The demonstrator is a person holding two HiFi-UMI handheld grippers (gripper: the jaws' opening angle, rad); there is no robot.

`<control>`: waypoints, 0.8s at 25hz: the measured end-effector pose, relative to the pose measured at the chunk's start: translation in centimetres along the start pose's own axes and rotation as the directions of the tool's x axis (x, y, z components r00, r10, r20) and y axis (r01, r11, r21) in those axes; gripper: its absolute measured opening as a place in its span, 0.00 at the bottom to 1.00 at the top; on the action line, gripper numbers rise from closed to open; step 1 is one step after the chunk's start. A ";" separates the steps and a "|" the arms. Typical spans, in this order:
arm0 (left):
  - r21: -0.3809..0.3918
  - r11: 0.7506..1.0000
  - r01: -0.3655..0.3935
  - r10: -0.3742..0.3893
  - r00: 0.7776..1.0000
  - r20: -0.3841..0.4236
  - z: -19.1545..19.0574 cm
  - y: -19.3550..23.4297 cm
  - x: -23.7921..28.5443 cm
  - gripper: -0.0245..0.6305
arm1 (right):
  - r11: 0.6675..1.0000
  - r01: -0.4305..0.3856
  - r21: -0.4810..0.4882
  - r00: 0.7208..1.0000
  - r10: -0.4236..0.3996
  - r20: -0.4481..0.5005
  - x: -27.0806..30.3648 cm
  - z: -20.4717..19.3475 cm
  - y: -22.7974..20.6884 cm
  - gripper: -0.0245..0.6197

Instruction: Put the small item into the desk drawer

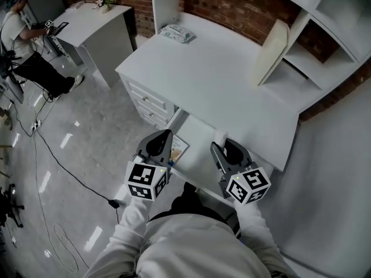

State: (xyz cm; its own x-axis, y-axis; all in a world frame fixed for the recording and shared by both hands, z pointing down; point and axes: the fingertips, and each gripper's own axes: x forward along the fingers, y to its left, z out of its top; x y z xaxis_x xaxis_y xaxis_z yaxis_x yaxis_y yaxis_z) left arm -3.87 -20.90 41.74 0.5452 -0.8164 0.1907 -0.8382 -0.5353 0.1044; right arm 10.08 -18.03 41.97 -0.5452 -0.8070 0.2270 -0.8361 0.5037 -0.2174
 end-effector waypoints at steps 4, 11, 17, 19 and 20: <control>-0.009 1.000 -0.024 0.024 1.000 0.004 0.3 1.0 0.7 0.07 | 1.000 -0.026 -0.011 1.000 0.026 -0.017 1.5 0.2 -0.4 0.28; -0.019 0.997 -0.069 0.069 0.998 0.001 0.5 2.4 1.0 0.07 | 0.996 -0.076 -0.048 0.996 0.074 -0.050 4.2 0.4 -0.5 0.28; -0.026 0.994 -0.108 0.108 0.994 -0.002 0.8 3.5 0.9 0.07 | 0.989 -0.125 -0.074 0.989 0.118 -0.085 6.4 0.3 -0.3 0.28; -0.027 0.992 -0.124 0.123 0.992 -0.007 0.5 4.0 0.8 0.07 | 0.988 -0.135 -0.081 0.987 0.126 -0.102 7.3 -0.2 -0.4 0.28; -0.028 0.991 -0.132 0.131 0.991 -0.010 0.3 4.2 0.7 0.07 | 0.987 -0.140 -0.082 0.985 0.131 -0.113 7.7 -0.6 -0.4 0.28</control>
State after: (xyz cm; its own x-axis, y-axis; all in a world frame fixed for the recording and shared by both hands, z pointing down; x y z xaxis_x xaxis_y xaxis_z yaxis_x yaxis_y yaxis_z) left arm -7.01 -23.78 41.97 0.4302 -0.8774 0.2124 -0.9027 -0.4171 0.1054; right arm 6.13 -24.26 44.39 -0.6532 -0.6942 0.3024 -0.7534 0.6357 -0.1682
